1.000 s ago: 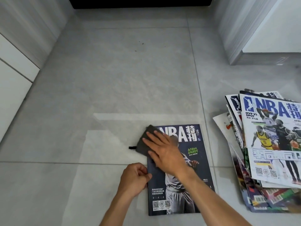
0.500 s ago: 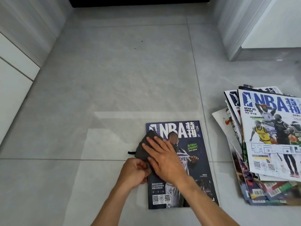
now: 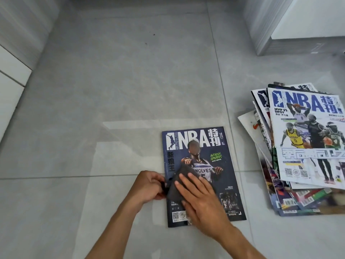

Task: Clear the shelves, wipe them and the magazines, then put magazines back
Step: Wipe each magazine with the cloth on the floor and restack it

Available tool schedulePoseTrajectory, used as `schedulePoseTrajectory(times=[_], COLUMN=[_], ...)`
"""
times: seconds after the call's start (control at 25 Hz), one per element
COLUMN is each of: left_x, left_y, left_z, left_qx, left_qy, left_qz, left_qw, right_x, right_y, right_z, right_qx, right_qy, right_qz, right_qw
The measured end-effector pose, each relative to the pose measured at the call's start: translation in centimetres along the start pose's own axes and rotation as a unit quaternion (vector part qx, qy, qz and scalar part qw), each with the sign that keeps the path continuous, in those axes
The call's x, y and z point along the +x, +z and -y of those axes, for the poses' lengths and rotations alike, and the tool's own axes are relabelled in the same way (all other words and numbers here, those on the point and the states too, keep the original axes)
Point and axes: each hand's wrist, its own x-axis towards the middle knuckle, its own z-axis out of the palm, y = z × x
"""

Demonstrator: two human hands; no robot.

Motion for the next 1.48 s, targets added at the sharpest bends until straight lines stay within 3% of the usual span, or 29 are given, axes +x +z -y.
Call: schedulePoseTrajectory(times=[0.08,0.16,0.24,0.32,0.4,0.48,0.56,0.68,0.84,1.04,1.2,1.28,1.4,1.48], left_x=[0.0,0.0,0.0,0.1,0.2,0.1,-0.1,0.0,0.0,-0.6,-2.0,-3.7,-5.4,-5.7], left_y=[-0.1,0.0,0.0,0.1,0.2,0.3,0.2,0.2,0.5,1.4,2.8,3.9,5.8,6.3], left_z=[0.3,0.5,0.6,0.5,0.4,0.4,0.5,0.4,0.6,1.0,1.4,1.8,2.8,2.3], left_qx=[0.001,0.002,0.004,0.008,0.022,0.016,0.003,0.007,0.018,0.011,0.079,0.083,0.104,0.042], left_qy=[0.003,0.006,0.004,0.003,0.012,0.010,0.005,0.004,0.009,0.023,0.053,0.084,0.127,0.150], left_qz=[-0.006,-0.010,-0.013,-0.017,-0.028,-0.021,-0.016,-0.012,-0.027,-0.070,-0.145,-0.107,0.038,0.037], left_qw=[1.000,1.000,1.000,1.000,0.999,1.000,1.000,1.000,0.999,0.997,0.985,0.987,0.986,0.987], right_x=[-1.5,-2.3,-2.4,-2.5,-3.0,-3.5,-4.8,-6.8,-0.4,11.3,8.1,3.7,-1.7,-3.1], right_y=[-1.0,-2.1,-1.6,1.3,3.0,2.5,1.2,-1.6,-3.0,-3.5,-4.3,-4.8,-4.5,-4.1], right_z=[-3.9,-7.0,-4.9,0.7,6.3,6.2,2.5,-3.8,-8.2,-9.9,-8.8,-6.4,-2.8,-0.7], right_qx=[-0.033,-0.023,-0.018,-0.032,-0.002,0.020,0.003,0.011,0.056,0.024,-0.004,-0.040,-0.059,-0.041], right_qy=[0.019,0.176,0.302,0.242,0.099,0.007,-0.015,0.108,0.223,0.275,0.255,0.256,0.285,0.304], right_qz=[0.007,-0.043,-0.093,-0.090,-0.053,-0.015,0.012,0.004,-0.017,0.003,0.013,0.022,0.068,0.125], right_qw=[0.999,0.983,0.949,0.966,0.994,1.000,1.000,0.994,0.973,0.961,0.967,0.966,0.954,0.944])
